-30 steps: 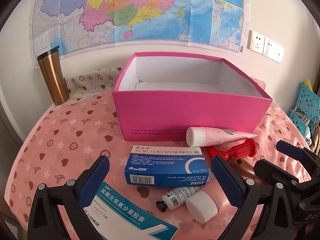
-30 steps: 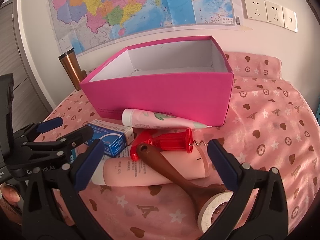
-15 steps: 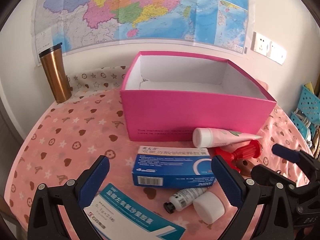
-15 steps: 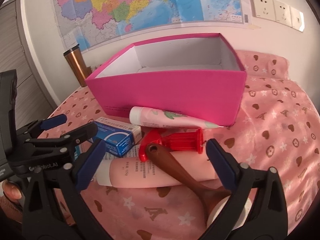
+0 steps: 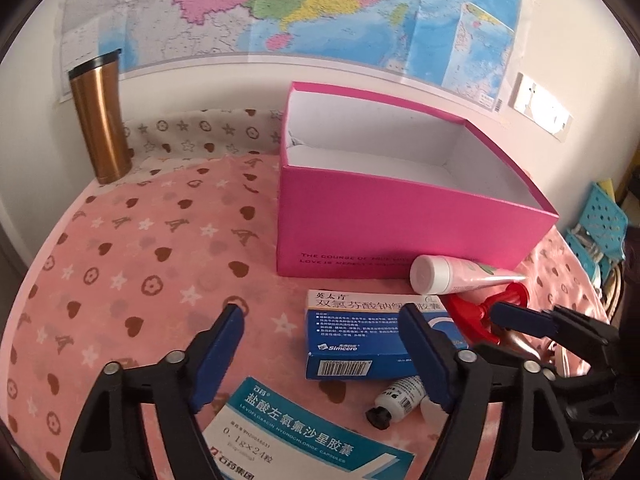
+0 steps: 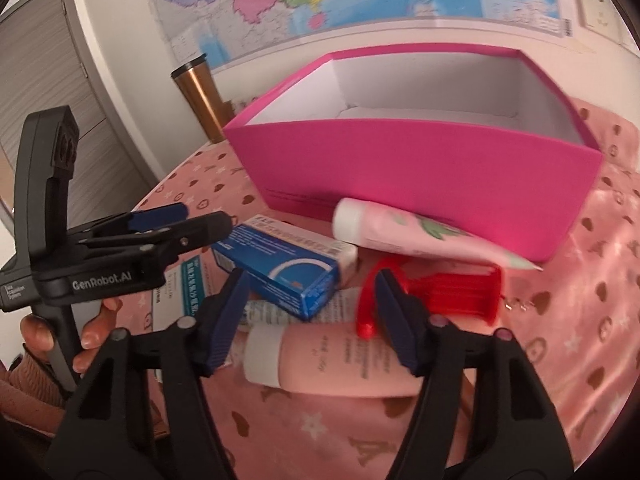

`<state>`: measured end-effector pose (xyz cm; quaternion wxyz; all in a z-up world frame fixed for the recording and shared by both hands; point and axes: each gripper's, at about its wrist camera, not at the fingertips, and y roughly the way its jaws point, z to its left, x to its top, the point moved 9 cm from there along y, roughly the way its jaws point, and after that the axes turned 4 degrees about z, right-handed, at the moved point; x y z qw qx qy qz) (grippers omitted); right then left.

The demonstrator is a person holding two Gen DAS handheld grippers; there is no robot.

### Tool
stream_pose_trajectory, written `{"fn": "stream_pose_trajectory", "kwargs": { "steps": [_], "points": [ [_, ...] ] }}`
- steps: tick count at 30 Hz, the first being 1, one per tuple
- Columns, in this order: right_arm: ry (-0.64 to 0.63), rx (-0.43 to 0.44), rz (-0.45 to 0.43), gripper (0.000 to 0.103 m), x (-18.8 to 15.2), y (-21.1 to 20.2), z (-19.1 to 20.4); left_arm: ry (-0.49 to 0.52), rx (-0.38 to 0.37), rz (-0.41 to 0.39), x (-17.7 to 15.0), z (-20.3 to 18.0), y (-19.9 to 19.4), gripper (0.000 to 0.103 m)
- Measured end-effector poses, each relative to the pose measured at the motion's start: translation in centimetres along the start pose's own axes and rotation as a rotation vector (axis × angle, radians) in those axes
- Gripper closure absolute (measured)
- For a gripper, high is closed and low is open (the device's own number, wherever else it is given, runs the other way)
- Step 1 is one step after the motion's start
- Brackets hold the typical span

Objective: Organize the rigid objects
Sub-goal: 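Close the right gripper on the blue medicine box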

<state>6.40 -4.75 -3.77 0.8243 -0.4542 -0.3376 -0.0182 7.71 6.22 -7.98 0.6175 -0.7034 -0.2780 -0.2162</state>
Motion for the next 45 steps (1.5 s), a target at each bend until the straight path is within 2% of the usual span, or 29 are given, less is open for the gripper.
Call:
{"fn": "stream_pose_trajectory", "kwargs": {
  "steps": [2, 7, 11, 14, 19, 25, 30, 39, 45],
  "points": [
    [-0.001, 0.006, 0.014, 0.049, 0.2, 0.6, 0.1, 0.005, 0.003, 0.009, 0.0, 0.0, 0.3, 0.032],
    [-0.004, 0.015, 0.072, 0.049, 0.4, 1.9, 0.6, 0.03, -0.034, 0.064, -0.4, -0.3, 1.5, 0.039],
    [0.024, 0.039, 0.133, 0.049, 0.2, 3.0, 0.4, 0.051, -0.084, 0.098, -0.7, -0.8, 1.9, 0.041],
    [0.023, 0.046, 0.141, 0.048, 0.3, 3.2, 0.4, 0.068, -0.122, 0.122, -1.0, -1.3, 2.0, 0.049],
    [0.048, 0.044, 0.152, 0.048, 0.5, 3.2, 0.2, 0.072, -0.158, 0.146, -1.1, -1.2, 2.1, 0.049],
    [0.054, 0.042, 0.184, 0.043, 0.5, 3.5, 0.6, 0.059, -0.197, 0.189, -1.1, -0.9, 2.4, 0.049],
    [0.055, 0.047, 0.162, 0.042, 0.8, 3.5, 0.9, 0.044, -0.2, 0.202, -1.2, -0.9, 2.4, 0.048],
    [0.012, 0.052, 0.085, 0.043, 1.3, 1.4, 2.3, 0.017, -0.216, 0.165, -1.4, -1.2, 0.6, 0.047],
    [-0.017, 0.05, 0.047, 0.042, 1.5, -0.5, 2.9, 0.04, -0.22, 0.147, -1.8, -2.0, -0.6, 0.046]
  ]
}}
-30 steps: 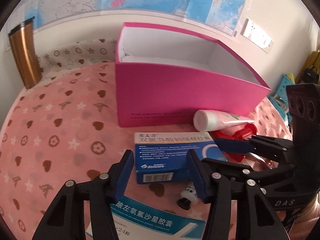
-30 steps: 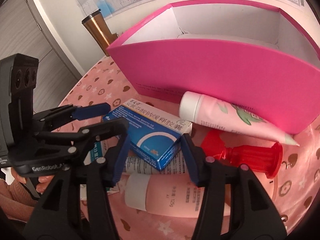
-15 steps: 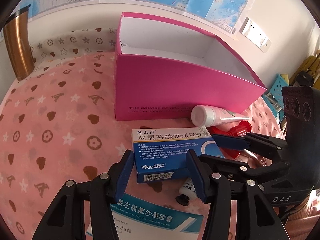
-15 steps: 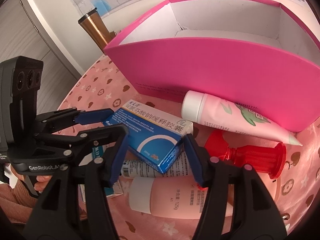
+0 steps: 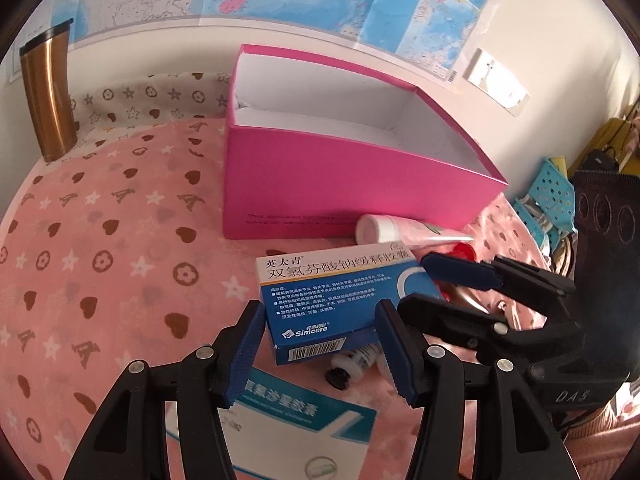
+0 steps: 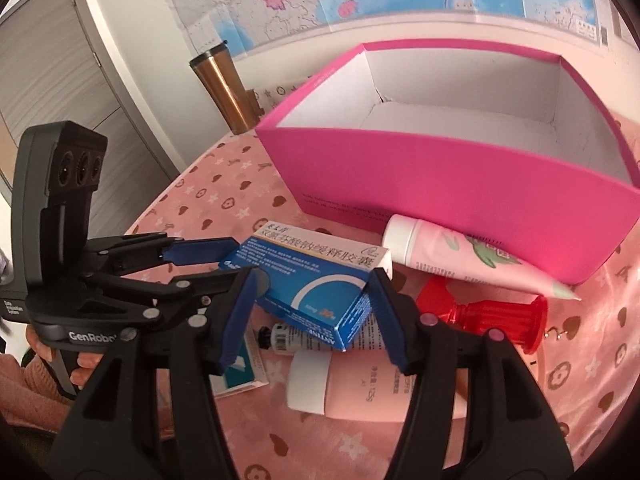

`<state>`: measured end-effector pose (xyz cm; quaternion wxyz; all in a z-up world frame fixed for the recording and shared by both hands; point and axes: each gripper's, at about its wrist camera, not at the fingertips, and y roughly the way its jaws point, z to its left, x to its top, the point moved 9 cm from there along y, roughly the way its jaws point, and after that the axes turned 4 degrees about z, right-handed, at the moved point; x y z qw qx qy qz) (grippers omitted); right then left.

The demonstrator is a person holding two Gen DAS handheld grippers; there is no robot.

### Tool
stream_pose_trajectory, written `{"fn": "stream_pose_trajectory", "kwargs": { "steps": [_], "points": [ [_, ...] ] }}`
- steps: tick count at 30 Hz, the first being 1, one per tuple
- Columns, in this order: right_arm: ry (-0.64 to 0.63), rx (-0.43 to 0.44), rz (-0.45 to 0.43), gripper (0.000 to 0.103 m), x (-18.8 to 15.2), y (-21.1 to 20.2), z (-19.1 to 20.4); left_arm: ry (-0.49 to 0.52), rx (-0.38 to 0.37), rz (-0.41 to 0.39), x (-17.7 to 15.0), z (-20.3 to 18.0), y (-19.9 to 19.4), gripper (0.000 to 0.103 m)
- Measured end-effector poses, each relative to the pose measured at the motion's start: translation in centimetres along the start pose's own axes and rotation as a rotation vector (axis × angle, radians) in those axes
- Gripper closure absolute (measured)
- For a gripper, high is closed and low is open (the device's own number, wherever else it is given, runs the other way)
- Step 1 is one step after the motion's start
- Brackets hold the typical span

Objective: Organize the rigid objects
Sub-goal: 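Close the right gripper on the blue medicine box, then carry the blue medicine box into the magenta box and release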

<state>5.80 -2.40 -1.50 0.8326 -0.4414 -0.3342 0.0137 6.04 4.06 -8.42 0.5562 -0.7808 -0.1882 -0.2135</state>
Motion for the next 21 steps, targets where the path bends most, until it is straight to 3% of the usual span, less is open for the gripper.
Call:
{"fn": "stream_pose_trajectory", "kwargs": {
  "steps": [7, 16, 21],
  "points": [
    [0.045, 0.049, 0.085, 0.043, -2.1, 0.6, -0.7, -0.017, -0.037, 0.032, -1.3, 0.3, 0.8, 0.045],
    [0.08, 0.058, 0.102, 0.051, -2.1, 0.9, -1.4, -0.007, -0.053, 0.056, -1.5, 0.4, 1.3, 0.041],
    [0.064, 0.056, 0.118, 0.053, -2.2, 1.1, -1.2, -0.01, -0.027, 0.053, -1.4, 0.6, 1.5, 0.041]
  ]
}}
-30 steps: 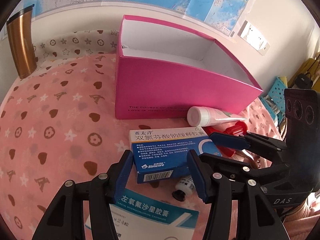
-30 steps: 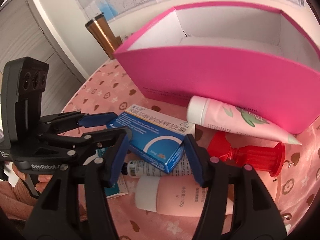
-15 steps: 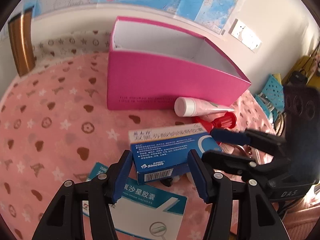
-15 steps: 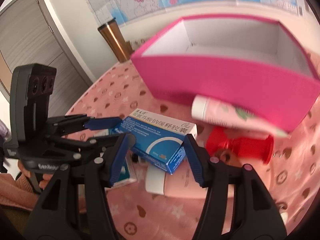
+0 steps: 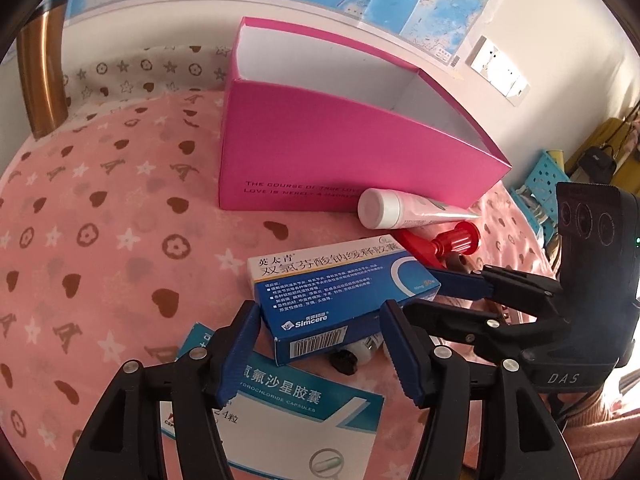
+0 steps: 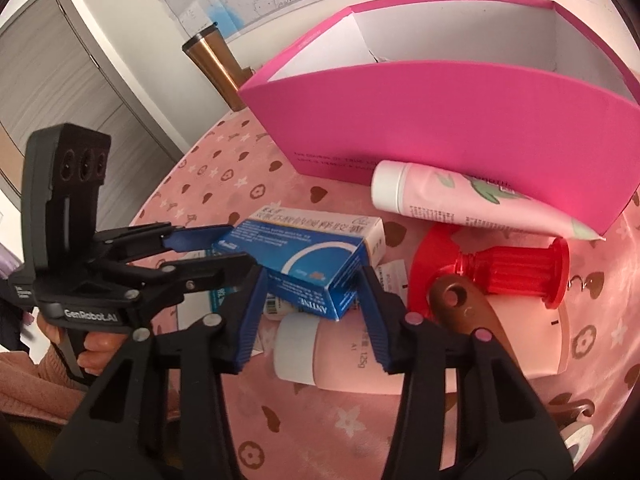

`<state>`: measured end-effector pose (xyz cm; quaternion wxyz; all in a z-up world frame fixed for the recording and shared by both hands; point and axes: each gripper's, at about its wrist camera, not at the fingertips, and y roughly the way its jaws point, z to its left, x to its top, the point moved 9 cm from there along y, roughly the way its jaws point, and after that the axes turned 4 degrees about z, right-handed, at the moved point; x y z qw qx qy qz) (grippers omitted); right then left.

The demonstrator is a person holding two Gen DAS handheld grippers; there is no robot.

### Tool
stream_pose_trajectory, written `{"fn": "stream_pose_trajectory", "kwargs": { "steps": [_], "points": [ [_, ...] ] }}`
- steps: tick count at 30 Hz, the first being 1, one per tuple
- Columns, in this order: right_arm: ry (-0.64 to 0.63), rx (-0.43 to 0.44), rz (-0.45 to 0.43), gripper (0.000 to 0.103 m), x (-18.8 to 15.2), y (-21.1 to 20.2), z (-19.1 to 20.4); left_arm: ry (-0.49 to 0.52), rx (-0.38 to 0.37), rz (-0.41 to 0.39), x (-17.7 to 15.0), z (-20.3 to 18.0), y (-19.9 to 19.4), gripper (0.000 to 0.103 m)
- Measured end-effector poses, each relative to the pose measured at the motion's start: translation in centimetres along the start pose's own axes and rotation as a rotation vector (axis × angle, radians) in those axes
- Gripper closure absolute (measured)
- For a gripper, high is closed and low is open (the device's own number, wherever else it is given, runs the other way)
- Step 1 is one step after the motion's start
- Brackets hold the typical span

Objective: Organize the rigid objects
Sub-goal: 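Carry the blue medicine box into the magenta box and release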

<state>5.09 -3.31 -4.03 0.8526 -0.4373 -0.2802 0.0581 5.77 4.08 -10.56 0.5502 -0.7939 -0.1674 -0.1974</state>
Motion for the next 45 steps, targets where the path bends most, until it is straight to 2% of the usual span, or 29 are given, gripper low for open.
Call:
{"fn": "stream_pose_trajectory", "kwargs": {
  "steps": [5, 11, 18, 22, 27, 30, 34, 37, 42, 45],
  "points": [
    [-0.004, -0.01, -0.03, 0.053, 0.4, -0.5, -0.1, 0.016, 0.003, -0.008, 0.2, -0.6, -0.3, 0.041],
    [-0.054, -0.028, -0.105, 0.053, 1.9, -3.7, 0.9, 0.036, -0.018, -0.059, 1.5, -2.0, -2.2, 0.041],
    [-0.129, -0.037, -0.256, 0.053, 5.3, -9.4, 2.3, 0.102, -0.03, -0.203, 5.8, -4.6, -6.7, 0.041],
    [-0.162, -0.054, -0.316, 0.053, 8.1, -10.9, 2.0, 0.157, 0.011, -0.286, 9.5, -5.5, -8.0, 0.041],
    [-0.143, -0.058, -0.311, 0.053, 11.6, -9.1, -0.5, 0.212, 0.086, -0.322, 13.4, -5.0, -6.4, 0.041],
    [-0.127, -0.076, -0.28, 0.053, 13.3, -6.8, -2.5, 0.213, 0.125, -0.296, 15.0, -3.6, -3.9, 0.041],
    [-0.113, -0.092, -0.187, 0.054, 14.2, -2.9, -4.7, 0.205, 0.158, -0.249, 15.5, -1.3, -1.2, 0.042],
    [-0.116, -0.119, -0.132, 0.054, 13.8, -1.1, -5.3, 0.199, 0.218, -0.242, 15.2, 0.0, -0.3, 0.043],
    [-0.115, -0.116, -0.15, 0.054, 12.8, -2.6, -5.4, 0.184, 0.212, -0.284, 14.1, 0.3, -1.5, 0.043],
    [-0.094, -0.101, -0.192, 0.054, 11.7, -5.2, -5.4, 0.184, 0.184, -0.332, 13.3, -0.5, -3.2, 0.042]
  ]
}}
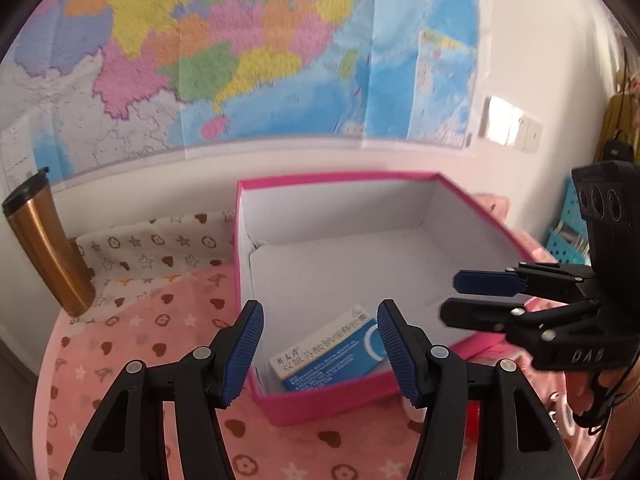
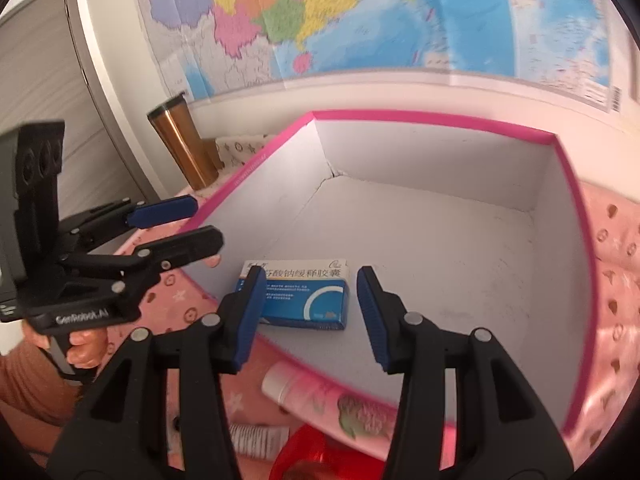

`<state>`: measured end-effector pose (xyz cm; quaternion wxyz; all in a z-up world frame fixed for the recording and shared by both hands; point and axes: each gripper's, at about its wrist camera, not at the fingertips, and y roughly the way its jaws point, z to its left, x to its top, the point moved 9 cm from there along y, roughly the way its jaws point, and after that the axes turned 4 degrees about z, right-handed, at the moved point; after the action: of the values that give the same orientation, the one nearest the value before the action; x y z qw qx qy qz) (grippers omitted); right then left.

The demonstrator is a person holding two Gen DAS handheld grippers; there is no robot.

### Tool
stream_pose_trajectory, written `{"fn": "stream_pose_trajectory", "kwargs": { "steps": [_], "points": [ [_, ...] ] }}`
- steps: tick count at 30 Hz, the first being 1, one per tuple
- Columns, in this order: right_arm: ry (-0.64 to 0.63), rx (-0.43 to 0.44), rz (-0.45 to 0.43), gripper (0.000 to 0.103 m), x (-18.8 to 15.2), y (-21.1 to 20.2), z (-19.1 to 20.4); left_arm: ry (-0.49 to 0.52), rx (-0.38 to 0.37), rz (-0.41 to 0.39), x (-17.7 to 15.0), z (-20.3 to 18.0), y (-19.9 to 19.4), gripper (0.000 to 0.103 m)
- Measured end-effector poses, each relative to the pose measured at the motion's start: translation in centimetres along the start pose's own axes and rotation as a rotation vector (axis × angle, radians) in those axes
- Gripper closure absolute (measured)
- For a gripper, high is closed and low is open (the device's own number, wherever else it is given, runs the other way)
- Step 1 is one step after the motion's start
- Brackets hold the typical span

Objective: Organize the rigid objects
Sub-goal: 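Carry the blue medicine box into the magenta box and release, then grasp the brown wooden comb by its handle with the right gripper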

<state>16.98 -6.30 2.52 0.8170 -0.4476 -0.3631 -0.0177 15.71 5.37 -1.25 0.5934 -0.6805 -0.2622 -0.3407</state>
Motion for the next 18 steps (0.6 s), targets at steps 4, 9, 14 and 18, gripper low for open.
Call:
{"fn": "stream_pose_trajectory", "kwargs": {
  "steps": [4, 9, 14, 18],
  "points": [
    [0.042, 0.012, -0.055, 0.053, -1.0, -3.8, -0.4, -0.004, -0.063, -0.043, -0.8, -1.5, -2.5, 0.039],
    [0.103, -0.003, -0.071, 0.053, -3.3, -6.8, -1.6, -0.003, -0.118, -0.032, -2.7, -3.4, -3.4, 0.036],
    [0.176, -0.051, -0.02, 0.053, -6.7, -7.3, -3.6, -0.013, -0.159, 0.041, -5.0, -5.0, -2.2, 0.036],
    [0.22, -0.07, 0.021, 0.053, -9.2, -7.4, -4.7, -0.018, -0.2, 0.097, -7.0, -6.5, -1.4, 0.036]
  ]
}}
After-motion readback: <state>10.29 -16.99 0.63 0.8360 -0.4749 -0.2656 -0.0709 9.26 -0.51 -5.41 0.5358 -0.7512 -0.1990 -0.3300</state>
